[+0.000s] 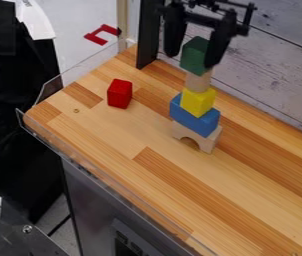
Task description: Put the green cube to the top of cylinder
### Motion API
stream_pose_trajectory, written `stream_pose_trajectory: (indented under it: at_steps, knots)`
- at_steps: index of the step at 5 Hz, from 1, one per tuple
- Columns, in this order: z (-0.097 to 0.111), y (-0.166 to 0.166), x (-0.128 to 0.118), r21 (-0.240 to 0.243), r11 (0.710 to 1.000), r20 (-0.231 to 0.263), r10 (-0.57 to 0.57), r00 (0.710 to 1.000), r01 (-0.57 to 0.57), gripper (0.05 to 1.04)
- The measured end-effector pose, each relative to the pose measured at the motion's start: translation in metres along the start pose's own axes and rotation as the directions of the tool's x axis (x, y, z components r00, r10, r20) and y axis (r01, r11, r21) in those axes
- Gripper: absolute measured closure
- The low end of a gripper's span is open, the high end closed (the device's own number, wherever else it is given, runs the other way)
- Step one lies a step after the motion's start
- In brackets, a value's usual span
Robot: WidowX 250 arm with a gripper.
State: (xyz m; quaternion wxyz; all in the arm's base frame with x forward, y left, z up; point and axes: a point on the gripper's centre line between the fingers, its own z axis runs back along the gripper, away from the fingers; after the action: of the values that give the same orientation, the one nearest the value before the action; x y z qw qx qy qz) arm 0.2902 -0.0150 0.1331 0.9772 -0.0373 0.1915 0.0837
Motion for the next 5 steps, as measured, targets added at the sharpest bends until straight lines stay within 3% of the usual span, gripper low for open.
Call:
stream_pose_trajectory:
  at_steps: [1,2,3,4,5]
  knots:
    - [0.003,0.005,0.002,-0.014,1.000,0.007,0.027,1.000,-0.027,0.078]
    - [0.020,0.017,0.003,-0.042,0.996,0.039,0.074,0.996,-0.073,0.083]
    - [0.059,0.038,-0.006,-0.104,0.986,0.138,0.148,0.979,-0.134,0.083]
    - [0.076,0.062,-0.014,-0.167,0.968,0.159,0.216,0.963,-0.189,0.083]
    - [0.063,0.085,-0.014,-0.193,0.954,0.134,0.257,0.957,-0.230,0.083]
